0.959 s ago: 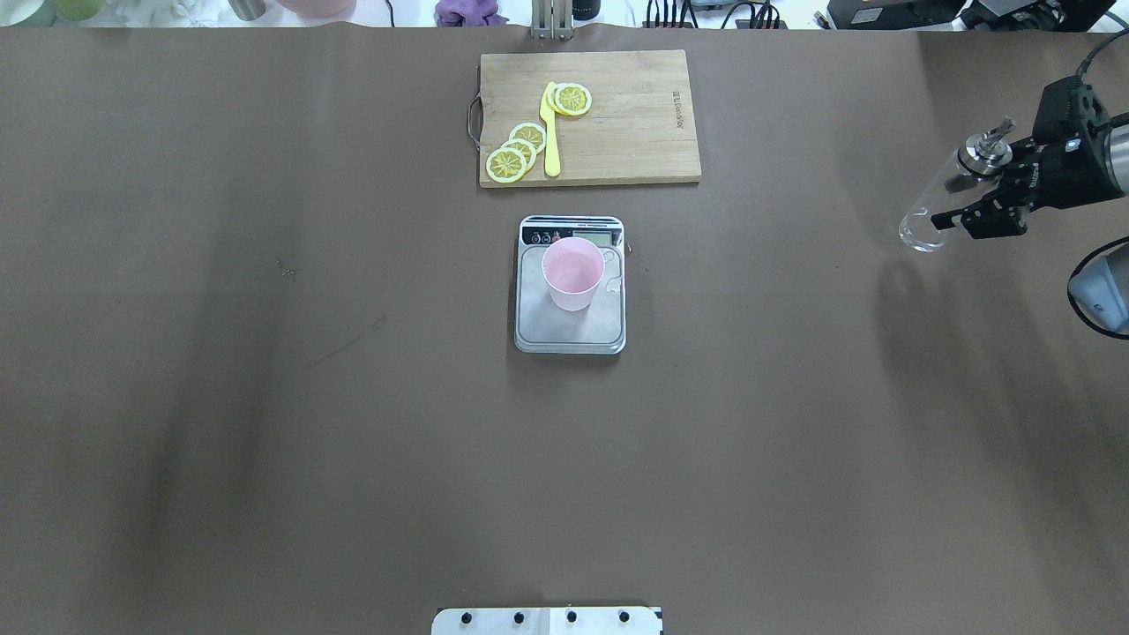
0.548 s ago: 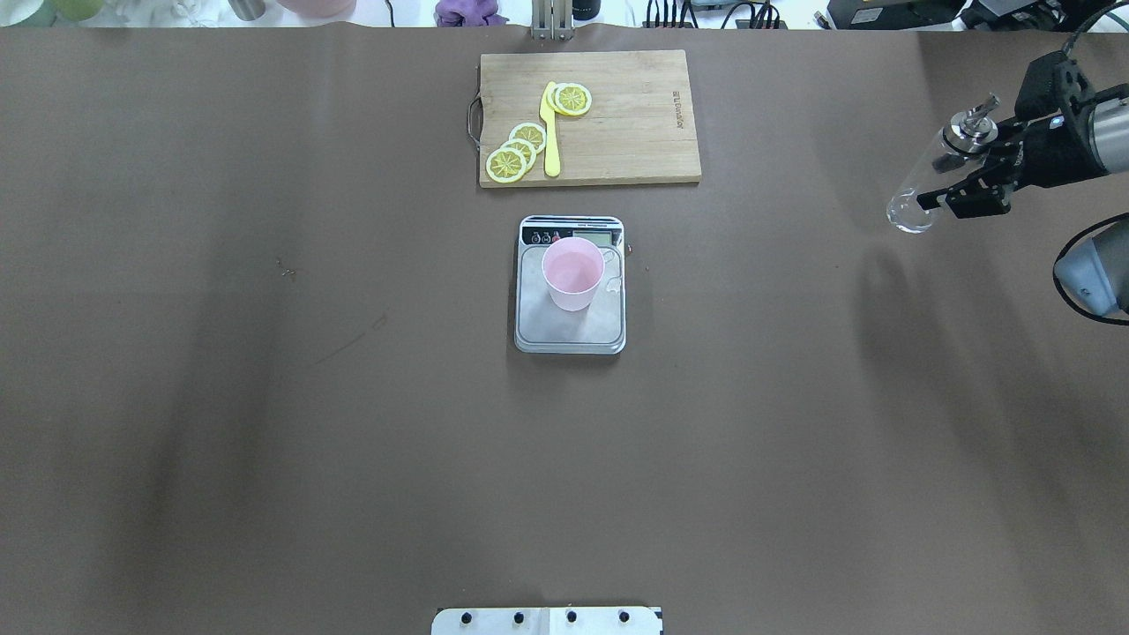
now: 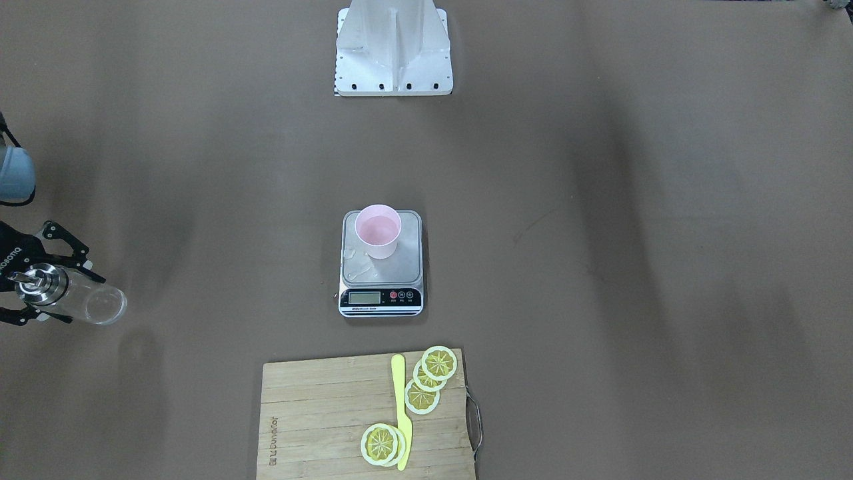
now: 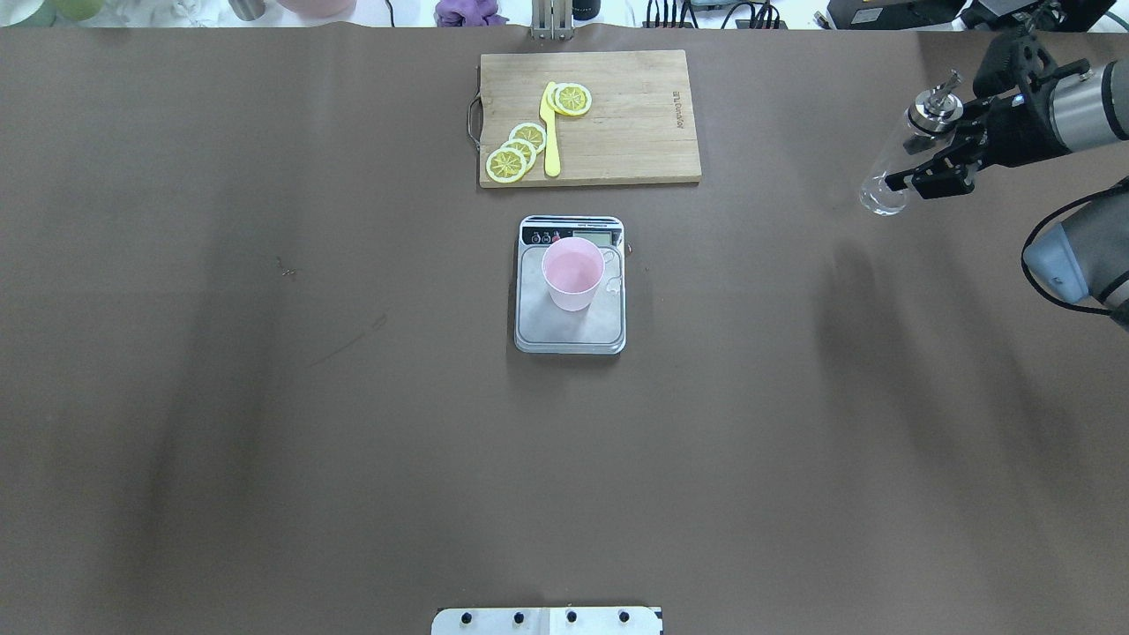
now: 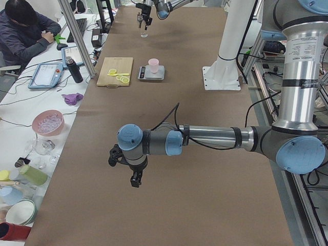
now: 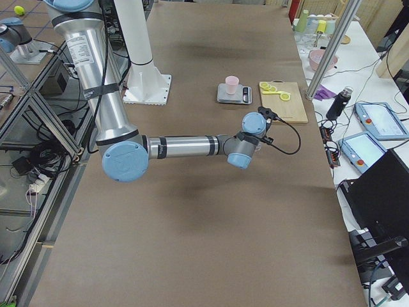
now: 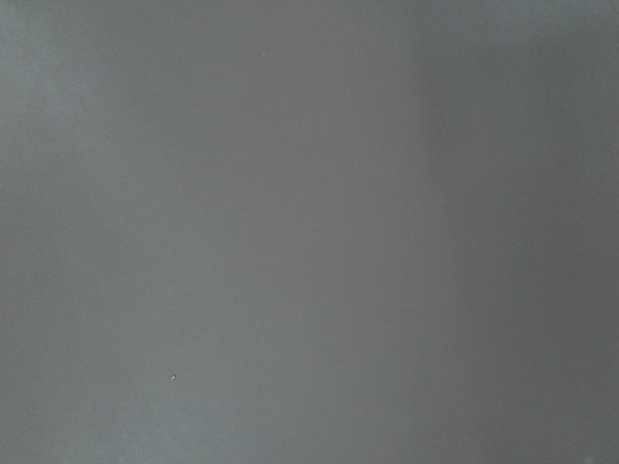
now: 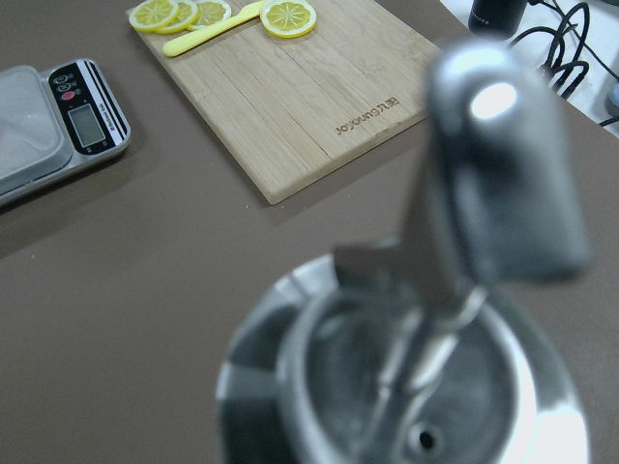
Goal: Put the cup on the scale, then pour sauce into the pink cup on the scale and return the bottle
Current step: 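Lift the sauce bottle with the right gripper toward the scale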
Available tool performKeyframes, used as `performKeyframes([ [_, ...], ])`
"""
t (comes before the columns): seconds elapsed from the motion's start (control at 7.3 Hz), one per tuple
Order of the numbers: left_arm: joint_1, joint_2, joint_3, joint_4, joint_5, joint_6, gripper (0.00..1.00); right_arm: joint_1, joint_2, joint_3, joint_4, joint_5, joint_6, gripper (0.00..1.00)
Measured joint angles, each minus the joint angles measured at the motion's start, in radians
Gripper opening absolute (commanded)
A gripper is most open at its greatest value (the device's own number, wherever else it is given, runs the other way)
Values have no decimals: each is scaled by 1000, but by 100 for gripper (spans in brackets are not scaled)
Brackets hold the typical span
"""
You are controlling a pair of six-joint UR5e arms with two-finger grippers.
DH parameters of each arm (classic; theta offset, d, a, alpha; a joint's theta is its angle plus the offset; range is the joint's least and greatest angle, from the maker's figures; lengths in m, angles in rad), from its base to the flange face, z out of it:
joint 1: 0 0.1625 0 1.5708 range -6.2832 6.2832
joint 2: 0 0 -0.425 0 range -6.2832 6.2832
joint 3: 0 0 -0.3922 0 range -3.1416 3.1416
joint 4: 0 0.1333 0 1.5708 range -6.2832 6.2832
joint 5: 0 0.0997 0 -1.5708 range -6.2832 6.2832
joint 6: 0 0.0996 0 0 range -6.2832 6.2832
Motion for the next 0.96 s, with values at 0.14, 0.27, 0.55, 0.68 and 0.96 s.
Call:
performKeyframes([
  [0.14,0,0,3,0,0,-4,98,-15,0,64,-80,-33,-26,0],
  [0.27,0,-1,4,0,0,-8,98,-33,-3,138,-181,-69,-62,0],
  [0.55,1,-2,-2,0,0,-36,98,-102,-8,299,-411,-182,-107,0],
  [0.68,0,-1,-11,0,0,-67,98,-150,-12,388,-544,-270,-133,0],
  [0.96,0,-2,-19,0,-3,-94,98,-264,-18,580,-863,-491,-214,0],
])
